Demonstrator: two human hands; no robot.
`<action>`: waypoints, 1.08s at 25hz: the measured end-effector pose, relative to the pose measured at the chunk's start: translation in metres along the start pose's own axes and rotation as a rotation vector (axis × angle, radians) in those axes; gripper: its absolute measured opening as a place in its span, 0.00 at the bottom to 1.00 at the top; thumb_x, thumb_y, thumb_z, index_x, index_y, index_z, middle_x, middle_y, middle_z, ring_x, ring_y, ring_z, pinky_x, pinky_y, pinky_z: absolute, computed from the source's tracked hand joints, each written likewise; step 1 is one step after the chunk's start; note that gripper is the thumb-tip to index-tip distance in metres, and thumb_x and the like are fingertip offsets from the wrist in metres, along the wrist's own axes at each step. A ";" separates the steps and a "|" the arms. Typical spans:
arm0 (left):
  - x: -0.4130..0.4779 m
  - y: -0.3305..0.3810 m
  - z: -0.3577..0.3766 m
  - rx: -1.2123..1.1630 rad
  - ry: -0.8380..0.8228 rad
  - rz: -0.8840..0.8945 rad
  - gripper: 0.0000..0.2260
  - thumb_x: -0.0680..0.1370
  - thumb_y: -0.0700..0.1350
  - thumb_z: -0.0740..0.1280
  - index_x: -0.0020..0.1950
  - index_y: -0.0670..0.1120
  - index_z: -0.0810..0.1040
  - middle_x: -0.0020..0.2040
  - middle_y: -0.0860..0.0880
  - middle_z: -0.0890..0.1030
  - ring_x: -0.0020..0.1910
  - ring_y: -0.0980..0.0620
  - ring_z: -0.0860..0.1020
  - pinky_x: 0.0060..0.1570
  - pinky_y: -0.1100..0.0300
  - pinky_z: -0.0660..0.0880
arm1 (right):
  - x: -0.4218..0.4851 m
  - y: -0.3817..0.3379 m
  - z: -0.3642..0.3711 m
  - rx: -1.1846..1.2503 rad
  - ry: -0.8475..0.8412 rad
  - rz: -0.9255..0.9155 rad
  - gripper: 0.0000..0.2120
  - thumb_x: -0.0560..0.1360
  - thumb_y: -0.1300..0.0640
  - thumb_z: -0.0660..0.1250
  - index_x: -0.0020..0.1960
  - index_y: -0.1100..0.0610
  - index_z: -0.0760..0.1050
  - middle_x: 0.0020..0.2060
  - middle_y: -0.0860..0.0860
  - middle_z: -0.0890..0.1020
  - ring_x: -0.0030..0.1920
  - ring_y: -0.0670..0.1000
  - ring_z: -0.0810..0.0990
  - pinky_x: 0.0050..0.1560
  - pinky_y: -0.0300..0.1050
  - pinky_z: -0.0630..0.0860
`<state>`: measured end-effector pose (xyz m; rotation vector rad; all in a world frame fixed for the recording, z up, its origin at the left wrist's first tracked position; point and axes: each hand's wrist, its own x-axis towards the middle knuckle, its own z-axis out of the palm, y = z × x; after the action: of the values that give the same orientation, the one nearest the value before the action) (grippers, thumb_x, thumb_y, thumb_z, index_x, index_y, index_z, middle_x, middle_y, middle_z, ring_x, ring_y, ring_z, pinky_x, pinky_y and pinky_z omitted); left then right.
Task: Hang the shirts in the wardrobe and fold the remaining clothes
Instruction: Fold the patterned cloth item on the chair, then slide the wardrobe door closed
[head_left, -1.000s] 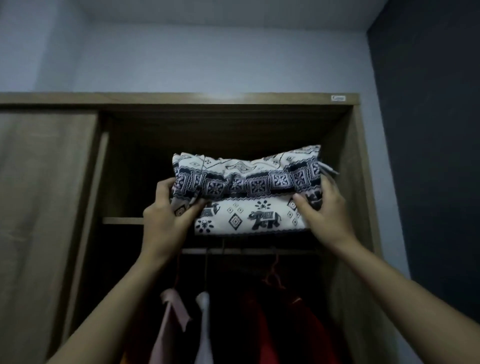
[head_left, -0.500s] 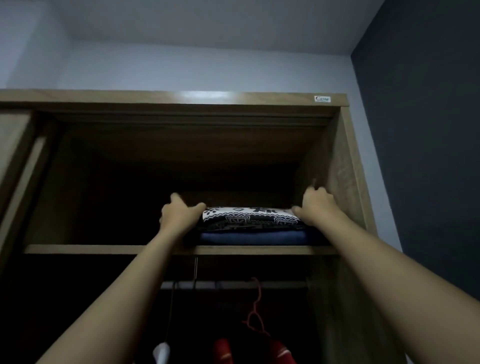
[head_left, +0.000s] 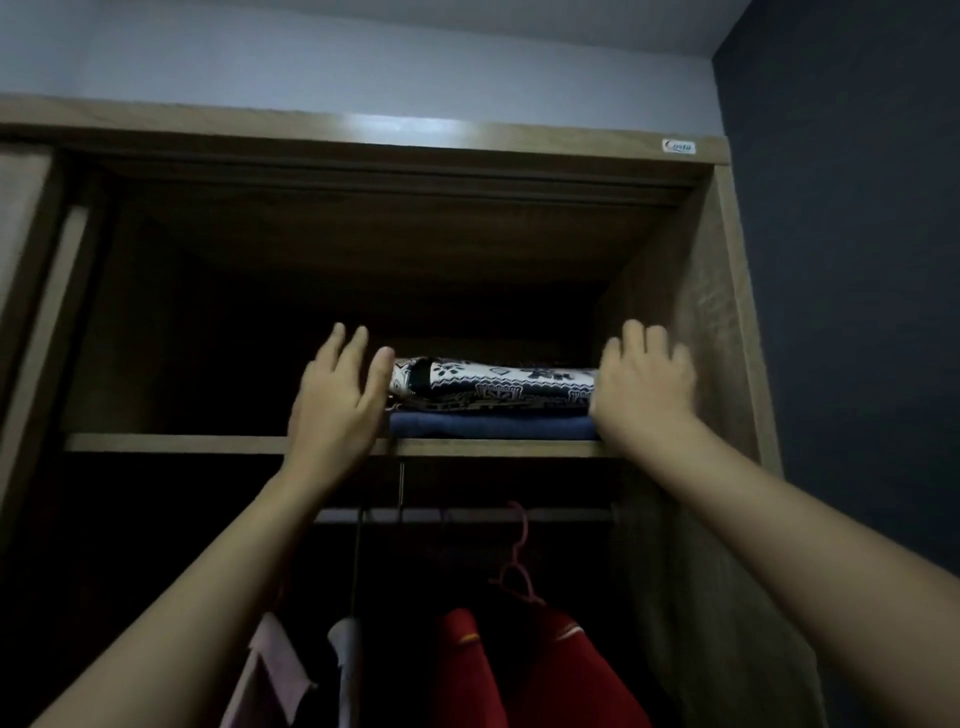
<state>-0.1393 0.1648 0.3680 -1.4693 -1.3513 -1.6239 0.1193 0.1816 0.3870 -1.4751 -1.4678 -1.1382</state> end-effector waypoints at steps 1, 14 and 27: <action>-0.015 -0.003 -0.011 -0.014 0.041 0.055 0.26 0.80 0.58 0.53 0.74 0.45 0.62 0.76 0.45 0.60 0.74 0.48 0.59 0.70 0.54 0.56 | -0.014 -0.008 0.002 0.101 0.142 -0.065 0.17 0.71 0.57 0.62 0.58 0.62 0.74 0.56 0.60 0.74 0.56 0.61 0.73 0.56 0.53 0.70; -0.252 -0.204 -0.189 0.487 -0.218 0.122 0.30 0.78 0.52 0.55 0.75 0.39 0.53 0.76 0.45 0.49 0.76 0.54 0.41 0.73 0.60 0.40 | -0.337 -0.278 -0.023 1.140 -0.369 -0.897 0.26 0.78 0.42 0.53 0.66 0.58 0.71 0.59 0.54 0.79 0.60 0.51 0.75 0.66 0.44 0.64; -0.314 -0.311 -0.179 0.655 -0.248 0.256 0.29 0.80 0.54 0.42 0.71 0.49 0.26 0.71 0.52 0.24 0.72 0.54 0.30 0.71 0.51 0.34 | -0.545 -0.421 -0.021 0.680 -1.011 -1.361 0.29 0.79 0.40 0.51 0.67 0.63 0.68 0.67 0.60 0.70 0.70 0.59 0.64 0.73 0.54 0.53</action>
<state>-0.4088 0.0378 -0.0042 -1.3773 -1.5533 -0.7445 -0.2720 0.0085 -0.1533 -0.3337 -3.3451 -0.2440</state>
